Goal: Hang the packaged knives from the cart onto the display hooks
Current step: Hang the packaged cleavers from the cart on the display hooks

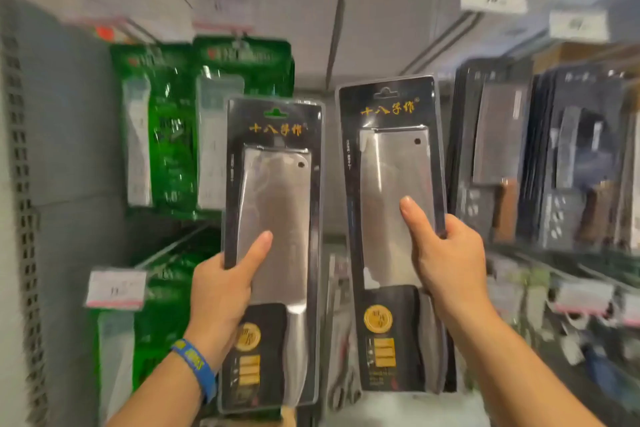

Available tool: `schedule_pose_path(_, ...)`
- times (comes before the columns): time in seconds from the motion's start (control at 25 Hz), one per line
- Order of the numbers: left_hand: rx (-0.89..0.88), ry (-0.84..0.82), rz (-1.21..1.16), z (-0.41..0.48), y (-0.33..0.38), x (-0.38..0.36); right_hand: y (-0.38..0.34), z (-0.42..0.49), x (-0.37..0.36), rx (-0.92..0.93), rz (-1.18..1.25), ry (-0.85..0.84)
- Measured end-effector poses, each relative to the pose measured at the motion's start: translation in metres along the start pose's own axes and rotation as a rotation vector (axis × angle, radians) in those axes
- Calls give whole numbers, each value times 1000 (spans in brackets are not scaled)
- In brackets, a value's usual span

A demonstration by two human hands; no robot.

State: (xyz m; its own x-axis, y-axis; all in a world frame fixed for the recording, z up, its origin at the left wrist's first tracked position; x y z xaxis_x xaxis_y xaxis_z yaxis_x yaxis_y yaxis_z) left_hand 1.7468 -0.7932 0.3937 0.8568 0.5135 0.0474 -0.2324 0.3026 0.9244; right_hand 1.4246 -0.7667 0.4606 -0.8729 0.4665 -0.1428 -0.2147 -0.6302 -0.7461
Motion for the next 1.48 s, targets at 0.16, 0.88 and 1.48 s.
schedule_pose_path(0.16,-159,109,27,33,74,0,-57,61,-7,163,47,-10)
schedule_pose_path(0.88,-361,115,153,53,154,-6,-119,125,-22,258,77,-7)
schedule_pose_path(1.48,-361,-2,80,76,143,-46,-117,135,7,247,-60,45)
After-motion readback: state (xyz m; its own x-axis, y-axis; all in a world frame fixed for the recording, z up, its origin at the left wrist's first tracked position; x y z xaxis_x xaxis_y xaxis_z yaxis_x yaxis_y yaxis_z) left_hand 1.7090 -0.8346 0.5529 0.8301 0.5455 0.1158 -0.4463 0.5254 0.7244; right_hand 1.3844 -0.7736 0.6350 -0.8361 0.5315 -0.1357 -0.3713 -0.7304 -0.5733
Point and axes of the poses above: each hand's wrist, its own z-axis towards the middle knuckle, its own x-axis out of the back of the hand, y = z × x, the point moved 7 cm from there along z, towards the middle knuckle, and after that the axes turned 13 degrees about z, right-handed, at the moved point
